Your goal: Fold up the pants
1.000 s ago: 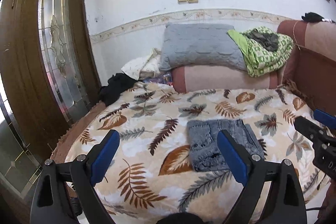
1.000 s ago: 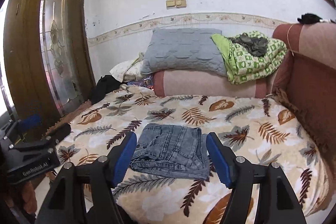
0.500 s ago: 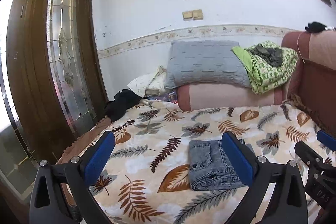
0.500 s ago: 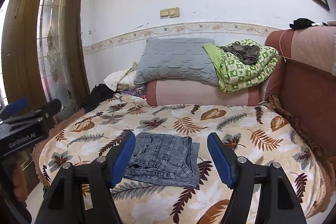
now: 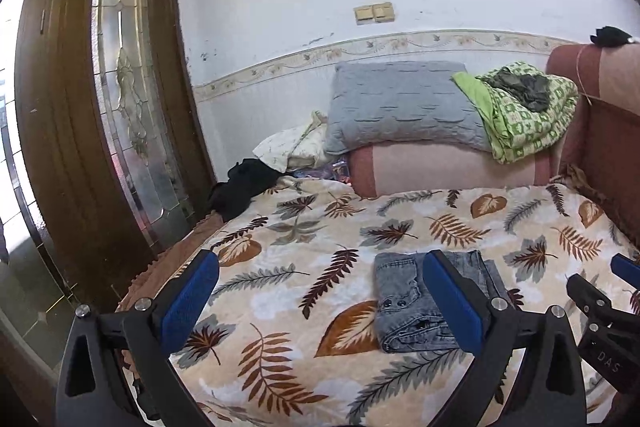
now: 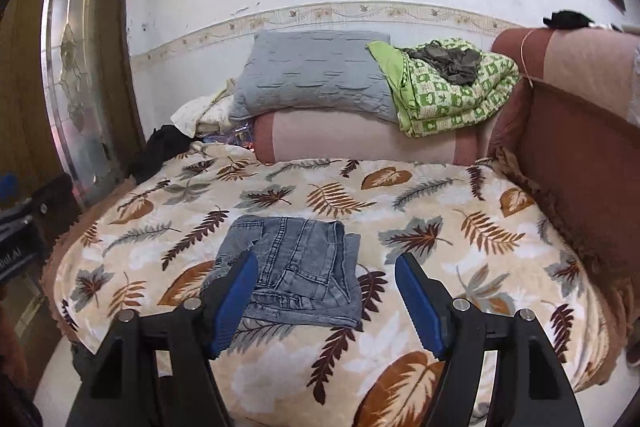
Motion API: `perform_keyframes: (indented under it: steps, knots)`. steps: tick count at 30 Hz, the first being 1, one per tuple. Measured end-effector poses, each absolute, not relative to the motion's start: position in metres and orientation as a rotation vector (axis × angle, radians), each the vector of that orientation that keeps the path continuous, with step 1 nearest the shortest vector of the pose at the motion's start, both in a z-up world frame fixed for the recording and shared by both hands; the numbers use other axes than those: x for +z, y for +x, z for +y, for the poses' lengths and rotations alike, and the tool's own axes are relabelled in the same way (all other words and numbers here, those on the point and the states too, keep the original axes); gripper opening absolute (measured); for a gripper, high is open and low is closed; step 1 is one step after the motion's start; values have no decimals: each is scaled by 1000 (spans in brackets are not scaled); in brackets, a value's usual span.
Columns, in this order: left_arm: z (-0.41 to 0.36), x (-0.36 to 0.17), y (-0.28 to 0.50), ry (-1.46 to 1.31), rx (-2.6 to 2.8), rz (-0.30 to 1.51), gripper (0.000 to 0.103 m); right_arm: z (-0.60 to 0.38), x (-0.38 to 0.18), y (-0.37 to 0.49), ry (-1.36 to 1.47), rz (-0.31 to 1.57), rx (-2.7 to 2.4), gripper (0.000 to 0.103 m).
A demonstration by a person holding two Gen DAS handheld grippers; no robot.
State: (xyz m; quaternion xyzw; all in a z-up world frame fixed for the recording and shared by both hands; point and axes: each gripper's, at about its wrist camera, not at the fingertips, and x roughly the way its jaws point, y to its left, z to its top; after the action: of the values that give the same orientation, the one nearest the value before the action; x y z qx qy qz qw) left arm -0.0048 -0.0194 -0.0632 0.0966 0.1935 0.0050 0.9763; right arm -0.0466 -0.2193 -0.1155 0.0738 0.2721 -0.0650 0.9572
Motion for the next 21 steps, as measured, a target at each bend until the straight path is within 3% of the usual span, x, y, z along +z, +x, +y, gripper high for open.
perform_keyframes:
  steps: [21]
  knots:
    - [-1, -55, -14, 155, 11, 375, 101, -195, -85, -54, 89, 493, -145, 74]
